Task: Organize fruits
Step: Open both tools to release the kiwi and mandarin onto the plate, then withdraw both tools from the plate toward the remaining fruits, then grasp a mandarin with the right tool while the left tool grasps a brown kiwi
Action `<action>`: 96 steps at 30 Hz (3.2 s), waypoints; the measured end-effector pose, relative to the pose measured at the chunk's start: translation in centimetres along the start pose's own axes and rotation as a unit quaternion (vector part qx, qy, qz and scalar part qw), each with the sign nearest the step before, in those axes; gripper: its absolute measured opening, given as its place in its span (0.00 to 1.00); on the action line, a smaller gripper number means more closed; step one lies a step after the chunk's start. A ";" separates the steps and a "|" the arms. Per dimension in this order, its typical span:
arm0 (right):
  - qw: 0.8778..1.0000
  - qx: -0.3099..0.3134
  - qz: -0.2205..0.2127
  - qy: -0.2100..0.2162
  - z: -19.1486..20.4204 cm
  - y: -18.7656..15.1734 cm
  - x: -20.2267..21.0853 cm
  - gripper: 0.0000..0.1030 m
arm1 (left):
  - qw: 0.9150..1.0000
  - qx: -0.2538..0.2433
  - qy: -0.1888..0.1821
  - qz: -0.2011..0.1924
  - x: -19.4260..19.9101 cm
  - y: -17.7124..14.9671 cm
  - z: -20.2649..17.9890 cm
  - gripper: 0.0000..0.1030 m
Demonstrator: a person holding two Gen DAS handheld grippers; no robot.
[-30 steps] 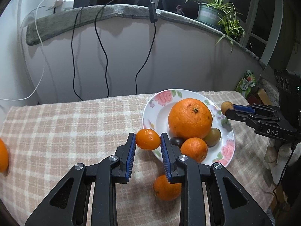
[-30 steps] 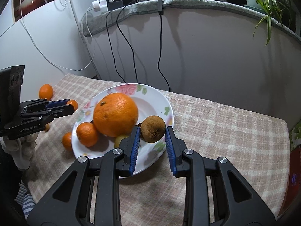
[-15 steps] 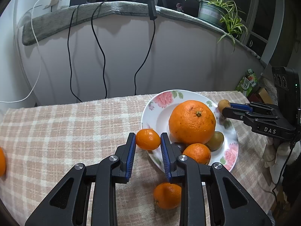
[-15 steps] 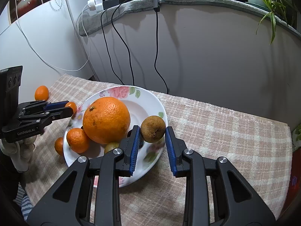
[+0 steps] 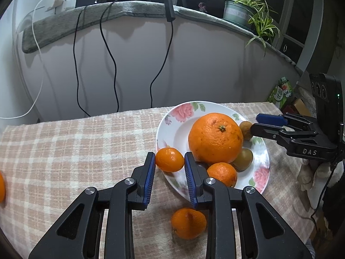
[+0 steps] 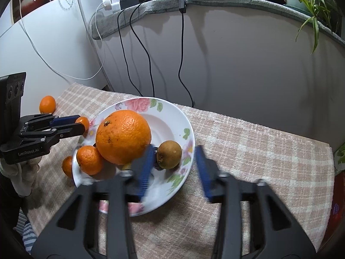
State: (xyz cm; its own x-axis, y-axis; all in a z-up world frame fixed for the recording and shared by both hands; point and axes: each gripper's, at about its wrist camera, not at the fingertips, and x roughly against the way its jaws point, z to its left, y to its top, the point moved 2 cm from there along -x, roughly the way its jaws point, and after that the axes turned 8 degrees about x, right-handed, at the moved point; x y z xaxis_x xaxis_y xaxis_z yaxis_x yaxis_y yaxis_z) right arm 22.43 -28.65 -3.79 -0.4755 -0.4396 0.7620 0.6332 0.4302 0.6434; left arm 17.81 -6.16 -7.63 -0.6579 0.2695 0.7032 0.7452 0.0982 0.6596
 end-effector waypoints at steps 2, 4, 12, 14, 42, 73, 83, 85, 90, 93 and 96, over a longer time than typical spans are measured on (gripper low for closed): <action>1.000 0.001 -0.004 -0.002 0.1 0.0 0.2 0.59 | 1.000 0.000 0.000 -0.001 0.1 0.0 0.0 0.41; 1.000 0.004 -0.003 -0.003 0.2 0.1 0.3 0.62 | 1.000 0.003 0.000 -0.004 0.2 0.0 0.0 0.56; 1.000 0.009 -0.008 -0.011 0.5 0.2 0.5 0.75 | 1.000 -0.004 0.000 -0.004 0.3 -0.2 -0.4 0.67; 1.000 0.009 -0.010 -0.014 0.6 0.2 0.6 0.85 | 1.000 -0.006 0.002 -0.003 0.3 -0.2 -0.5 0.68; 1.000 0.014 -0.017 -0.022 2.4 0.4 2.5 0.85 | 0.999 -0.017 0.019 -0.033 3.1 -0.5 -1.0 0.75; 0.998 0.036 -0.031 0.048 11.5 -1.4 5.0 0.86 | 0.995 0.038 0.061 -0.063 9.4 -3.8 4.6 0.75; 0.996 0.018 -0.010 0.091 15.0 -3.4 3.6 0.86 | 0.993 0.079 0.078 -0.051 11.0 -7.3 8.5 0.75; 0.995 0.014 -0.003 0.094 15.3 -3.6 3.0 0.86 | 0.992 0.082 0.079 -0.047 11.0 -7.7 8.9 0.75; 0.995 -0.007 0.010 0.103 15.3 -3.9 1.5 0.86 | 0.992 0.095 0.070 -0.042 10.7 -8.4 9.6 0.75; 0.994 -0.017 0.017 0.107 15.2 -3.9 0.7 0.86 | 0.993 0.098 0.064 -0.034 10.1 -8.9 9.9 0.73; 0.993 -0.028 0.023 0.109 15.1 -3.9 0.0 0.86 | 0.993 0.105 0.056 -0.027 9.6 -9.2 10.2 0.69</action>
State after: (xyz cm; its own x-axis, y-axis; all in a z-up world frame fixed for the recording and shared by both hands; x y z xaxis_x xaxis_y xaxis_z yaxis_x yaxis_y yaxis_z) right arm 10.77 -18.39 -5.17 -0.3056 -0.5841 0.7520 0.6863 0.4123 0.5991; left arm 5.78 5.31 -9.70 -0.6969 0.1508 0.7011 0.7068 0.3097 0.6360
